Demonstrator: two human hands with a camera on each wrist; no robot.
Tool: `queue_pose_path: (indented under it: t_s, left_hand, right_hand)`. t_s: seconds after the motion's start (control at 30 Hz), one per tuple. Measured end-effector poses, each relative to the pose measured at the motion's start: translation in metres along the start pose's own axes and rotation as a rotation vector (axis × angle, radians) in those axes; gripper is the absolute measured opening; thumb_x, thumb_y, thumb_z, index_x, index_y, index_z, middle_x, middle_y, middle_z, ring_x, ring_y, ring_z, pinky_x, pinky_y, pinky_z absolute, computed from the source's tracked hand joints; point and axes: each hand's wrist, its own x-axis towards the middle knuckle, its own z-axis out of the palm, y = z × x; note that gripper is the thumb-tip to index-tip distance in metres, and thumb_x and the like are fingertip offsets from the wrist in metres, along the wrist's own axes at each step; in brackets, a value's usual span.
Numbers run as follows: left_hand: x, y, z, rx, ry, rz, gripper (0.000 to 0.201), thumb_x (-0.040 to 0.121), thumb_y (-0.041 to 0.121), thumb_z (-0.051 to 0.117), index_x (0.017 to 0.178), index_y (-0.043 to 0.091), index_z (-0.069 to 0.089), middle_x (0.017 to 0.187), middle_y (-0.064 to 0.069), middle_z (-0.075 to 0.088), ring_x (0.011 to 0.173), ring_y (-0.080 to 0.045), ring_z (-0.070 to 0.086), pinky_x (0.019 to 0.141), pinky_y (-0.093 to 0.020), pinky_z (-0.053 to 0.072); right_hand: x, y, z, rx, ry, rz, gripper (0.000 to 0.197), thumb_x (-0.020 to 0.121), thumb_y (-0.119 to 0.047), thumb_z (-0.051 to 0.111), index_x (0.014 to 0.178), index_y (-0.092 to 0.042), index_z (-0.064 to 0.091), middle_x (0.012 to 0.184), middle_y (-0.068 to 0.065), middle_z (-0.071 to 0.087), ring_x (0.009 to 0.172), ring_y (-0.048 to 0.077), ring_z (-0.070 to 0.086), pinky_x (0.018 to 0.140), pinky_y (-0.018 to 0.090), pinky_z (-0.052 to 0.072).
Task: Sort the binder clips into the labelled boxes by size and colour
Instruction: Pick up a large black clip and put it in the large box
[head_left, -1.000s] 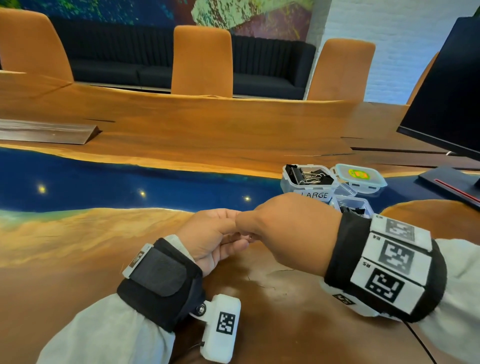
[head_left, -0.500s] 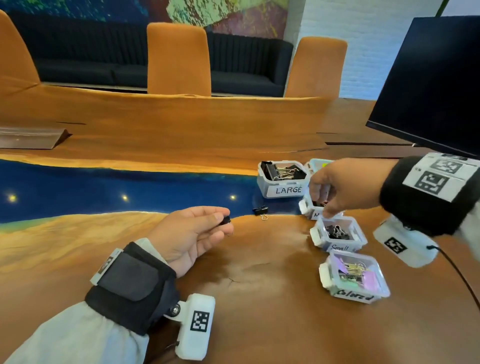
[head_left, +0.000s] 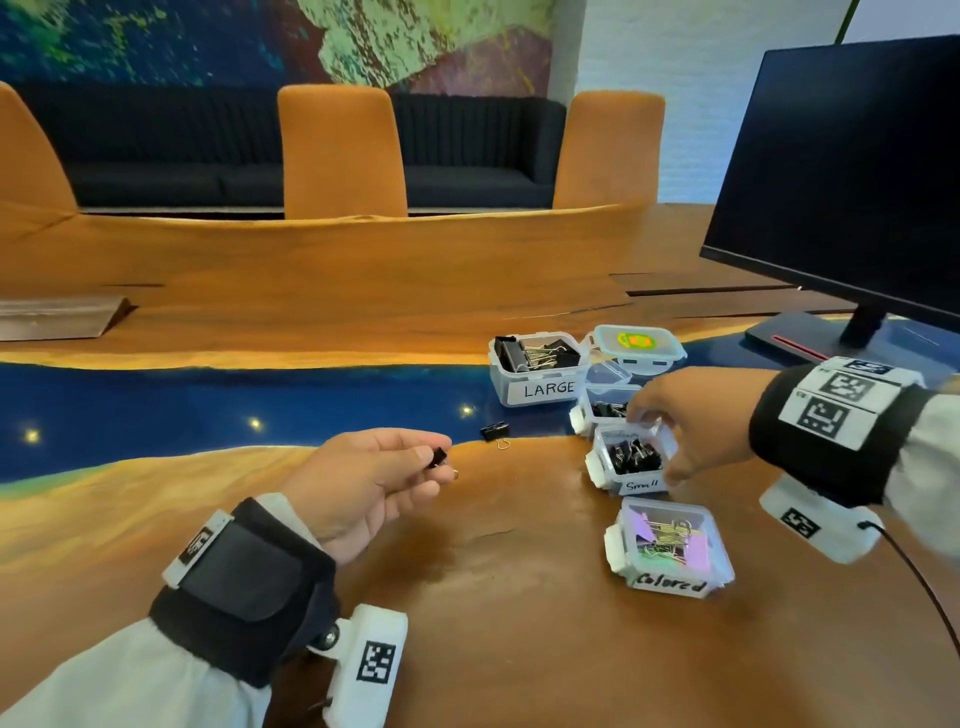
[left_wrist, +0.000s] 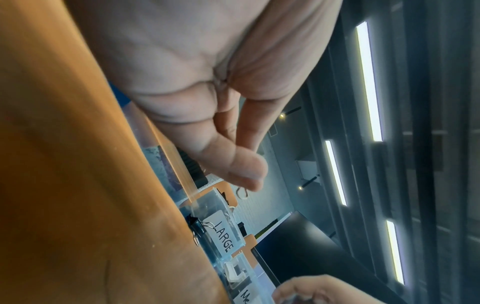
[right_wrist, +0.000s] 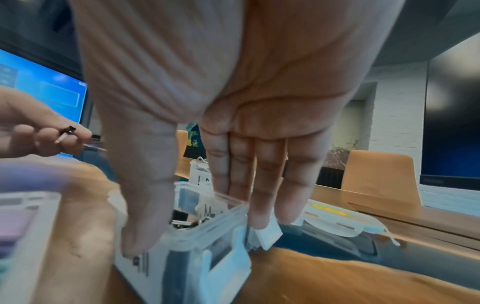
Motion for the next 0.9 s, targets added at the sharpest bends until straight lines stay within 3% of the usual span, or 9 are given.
queue_pose_path:
  t_s: [0.1,0.2,0.33,0.47,0.57,0.67,0.77,0.9]
  left_hand:
    - [-0.008,0.012,0.015,0.136,-0.138,0.048,0.018,0.096,-0.005,0.058,0.107,-0.002,0.072,0.096,-0.022,0.075,0.084,-0.020,0.073,0.073,-0.023,0.061]
    - [-0.016,0.026,0.036,0.431,-0.201,0.173,0.014,0.094,-0.001,0.064,0.100,0.004,0.075,0.092,-0.012,0.078,0.087,-0.018,0.075,0.078,-0.023,0.060]
    - [-0.020,0.039,0.060,0.730,-0.163,0.335,0.013,0.091,0.008,0.071,0.091,0.018,0.080,0.087,0.001,0.079,0.084,-0.012,0.075,0.083,-0.029,0.061]
    - [-0.022,0.039,0.070,1.075,-0.107,0.520,0.016,0.090,0.023,0.073,0.086,0.037,0.078,0.095,0.014,0.070,0.090,-0.003,0.065,0.089,-0.035,0.053]
    - [-0.021,0.036,0.065,1.083,-0.107,0.536,0.014,0.090,0.028,0.074,0.096,0.039,0.078,0.102,0.019,0.066,0.098,0.002,0.061,0.091,-0.031,0.051]
    - [-0.018,0.037,0.054,0.991,-0.010,0.564,0.015,0.089,0.027,0.074,0.094,0.041,0.078,0.100,0.022,0.069,0.098,0.005,0.061,0.091,-0.025,0.049]
    - [-0.017,0.038,0.039,0.877,0.080,0.514,0.014,0.091,0.026,0.072,0.089,0.040,0.077,0.090,0.021,0.073,0.090,0.006,0.065,0.083,-0.020,0.049]
    - [-0.015,0.032,0.023,0.732,0.103,0.431,0.011,0.091,0.027,0.072,0.089,0.036,0.078,0.087,0.012,0.075,0.071,0.002,0.064,0.072,-0.021,0.049]
  right_hand:
    - [-0.007,-0.010,-0.014,-0.003,0.092,-0.043,0.069,0.069,-0.051,0.080,0.130,-0.035,0.051,0.118,-0.018,0.056,0.099,0.006,0.055,0.089,0.026,0.051]
    - [-0.017,-0.032,-0.027,0.050,0.158,-0.141,0.066,0.068,-0.052,0.078,0.126,-0.036,0.052,0.109,-0.020,0.052,0.091,0.004,0.051,0.081,0.022,0.047]
    - [-0.026,-0.068,-0.033,0.041,0.169,-0.254,0.067,0.069,-0.057,0.076,0.127,-0.034,0.052,0.112,-0.017,0.055,0.096,0.007,0.055,0.084,0.027,0.051]
    - [-0.027,-0.083,-0.032,0.064,0.173,-0.295,0.064,0.069,-0.060,0.074,0.123,-0.034,0.053,0.105,-0.019,0.055,0.089,0.007,0.056,0.075,0.024,0.049]
    - [-0.030,-0.085,-0.031,0.107,0.156,-0.295,0.062,0.069,-0.058,0.076,0.121,-0.033,0.053,0.102,-0.021,0.053,0.088,0.005,0.056,0.075,0.024,0.049]
    - [-0.032,-0.077,-0.031,0.135,0.136,-0.263,0.062,0.068,-0.055,0.079,0.120,-0.034,0.053,0.104,-0.020,0.056,0.088,0.002,0.056,0.078,0.024,0.052]
    - [-0.028,-0.057,-0.029,0.110,0.133,-0.182,0.062,0.068,-0.049,0.080,0.122,-0.034,0.053,0.112,-0.016,0.057,0.093,0.007,0.056,0.082,0.025,0.052]
    - [-0.016,-0.021,-0.021,0.039,0.104,-0.007,0.069,0.063,-0.051,0.083,0.124,-0.034,0.054,0.113,-0.012,0.051,0.095,0.012,0.055,0.085,0.030,0.053]
